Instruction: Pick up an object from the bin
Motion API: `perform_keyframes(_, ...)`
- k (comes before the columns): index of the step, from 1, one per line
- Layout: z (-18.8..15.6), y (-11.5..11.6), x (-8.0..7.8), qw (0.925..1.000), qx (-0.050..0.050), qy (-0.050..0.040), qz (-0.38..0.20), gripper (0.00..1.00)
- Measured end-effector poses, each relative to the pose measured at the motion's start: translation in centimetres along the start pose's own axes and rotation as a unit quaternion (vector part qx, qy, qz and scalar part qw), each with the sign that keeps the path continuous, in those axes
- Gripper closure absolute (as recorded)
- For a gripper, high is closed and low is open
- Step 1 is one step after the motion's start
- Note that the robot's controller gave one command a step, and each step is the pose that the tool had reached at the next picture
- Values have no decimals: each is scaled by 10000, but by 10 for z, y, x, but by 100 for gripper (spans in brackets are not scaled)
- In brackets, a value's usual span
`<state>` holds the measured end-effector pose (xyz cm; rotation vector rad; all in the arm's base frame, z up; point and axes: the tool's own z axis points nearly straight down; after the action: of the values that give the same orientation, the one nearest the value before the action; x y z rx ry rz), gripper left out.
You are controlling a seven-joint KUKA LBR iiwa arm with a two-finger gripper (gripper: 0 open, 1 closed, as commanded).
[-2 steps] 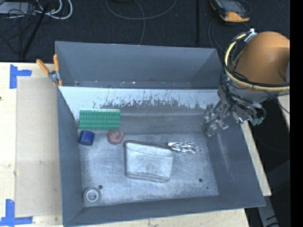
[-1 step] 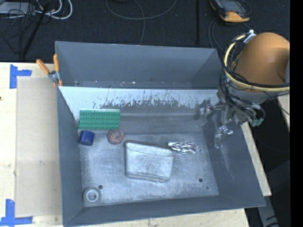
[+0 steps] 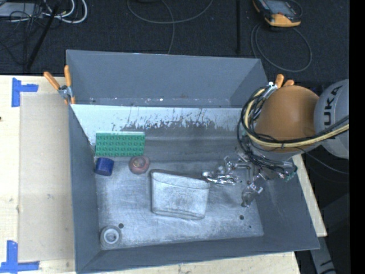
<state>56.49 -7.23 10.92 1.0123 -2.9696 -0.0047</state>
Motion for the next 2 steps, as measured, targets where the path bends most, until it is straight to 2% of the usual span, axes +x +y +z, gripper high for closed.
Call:
perform_keyframes(1,38,-15,-33,9989,12,-23,470,0)
perform_keyframes(2,35,-17,-32,9988,28,-16,480,100)
